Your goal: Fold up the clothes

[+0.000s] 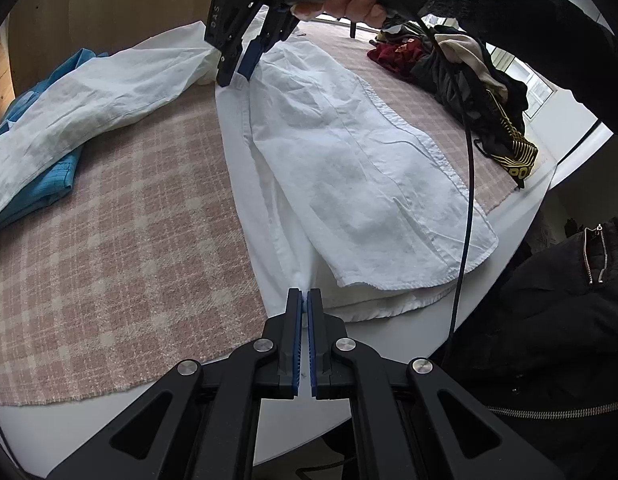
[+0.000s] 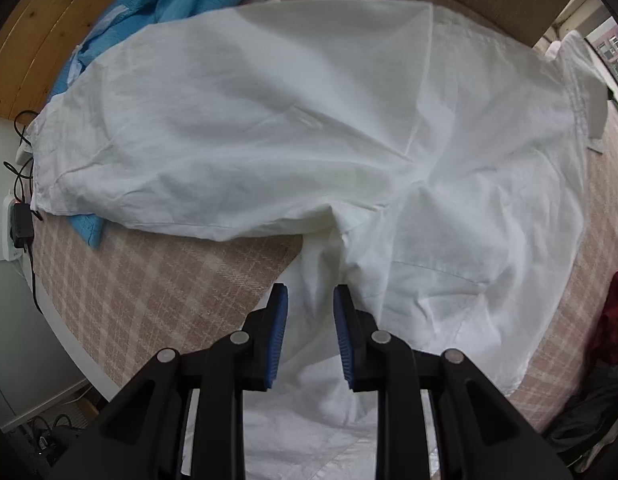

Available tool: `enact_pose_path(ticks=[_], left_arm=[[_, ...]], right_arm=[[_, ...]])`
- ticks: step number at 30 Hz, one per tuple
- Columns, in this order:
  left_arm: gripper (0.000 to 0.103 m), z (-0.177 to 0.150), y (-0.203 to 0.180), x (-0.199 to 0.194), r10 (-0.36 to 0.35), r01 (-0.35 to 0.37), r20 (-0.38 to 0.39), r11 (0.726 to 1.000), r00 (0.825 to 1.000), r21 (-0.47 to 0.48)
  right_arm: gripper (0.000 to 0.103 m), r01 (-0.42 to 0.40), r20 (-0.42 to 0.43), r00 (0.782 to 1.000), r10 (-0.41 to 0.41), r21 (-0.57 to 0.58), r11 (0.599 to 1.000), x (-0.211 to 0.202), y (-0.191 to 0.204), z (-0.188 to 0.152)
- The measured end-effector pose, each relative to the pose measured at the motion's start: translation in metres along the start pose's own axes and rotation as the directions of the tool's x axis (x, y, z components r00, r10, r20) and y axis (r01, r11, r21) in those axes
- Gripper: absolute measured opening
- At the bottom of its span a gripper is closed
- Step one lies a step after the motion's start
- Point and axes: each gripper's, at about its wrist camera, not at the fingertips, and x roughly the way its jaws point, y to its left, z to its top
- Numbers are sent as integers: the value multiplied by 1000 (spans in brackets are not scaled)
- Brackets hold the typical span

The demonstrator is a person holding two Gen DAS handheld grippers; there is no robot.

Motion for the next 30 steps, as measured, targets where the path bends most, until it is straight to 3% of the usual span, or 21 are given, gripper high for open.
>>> enact_pose_path(ticks=[1, 3, 4, 9, 12, 15, 18, 20, 21, 23, 24, 25, 30], left_arm=[[2, 0, 0, 1, 0, 0, -1, 1000, 1000, 0], [2, -1, 2, 1, -1, 1, -1, 1000, 1000, -6], [2, -2, 3, -2, -5, 5, 10, 1000, 1000, -15], [2, -9, 16, -21, -26, 33, 81, 996, 996, -82], [0, -16, 38, -20, -12, 24, 77, 988, 997, -151], [0, -24, 58, -5, -13, 16, 16, 979, 1000, -202], [0, -27, 60, 1, 2, -6, -19, 982, 1000, -187], [0, -22, 54, -6, 3, -3, 2, 986, 1000, -170], [0, -17, 51, -7, -14, 15, 9, 986, 1000, -167], [0, -8, 46, -10, -50, 53, 22, 985, 999, -162], [5, -4, 44, -6, -72, 72, 8, 984, 997, -164], [12, 0, 42, -2, -92, 89, -7, 982, 996, -165], [15, 11, 32, 24, -105, 94, -66, 984, 992, -148]], right_arm=[[23, -10, -5, 1000, 10, 6, 1000, 5, -1, 1], [6, -34, 9, 999, 33, 22, 999, 8, -6, 0], [2, -46, 19, 999, 46, 30, 998, 9, -8, 0], [2, -183, 86, 981, 174, 102, 978, -19, -20, -3], [2, -250, 119, 965, 234, 144, 957, -23, -23, 5], [2, -217, 109, 973, 202, 155, 964, -5, -15, 18], [3, -177, 90, 982, 165, 150, 973, 12, -6, 21], [7, -164, 83, 985, 153, 141, 976, 14, -3, 21], [8, -168, 78, 984, 159, 141, 976, 12, -2, 21], [20, -183, 67, 982, 175, 145, 972, 6, -2, 19], [23, -188, 68, 981, 180, 148, 971, 1, -2, 17], [25, -193, 74, 980, 184, 143, 971, -5, -1, 13], [25, -177, 137, 977, 165, 78, 981, -48, -1, 2]])
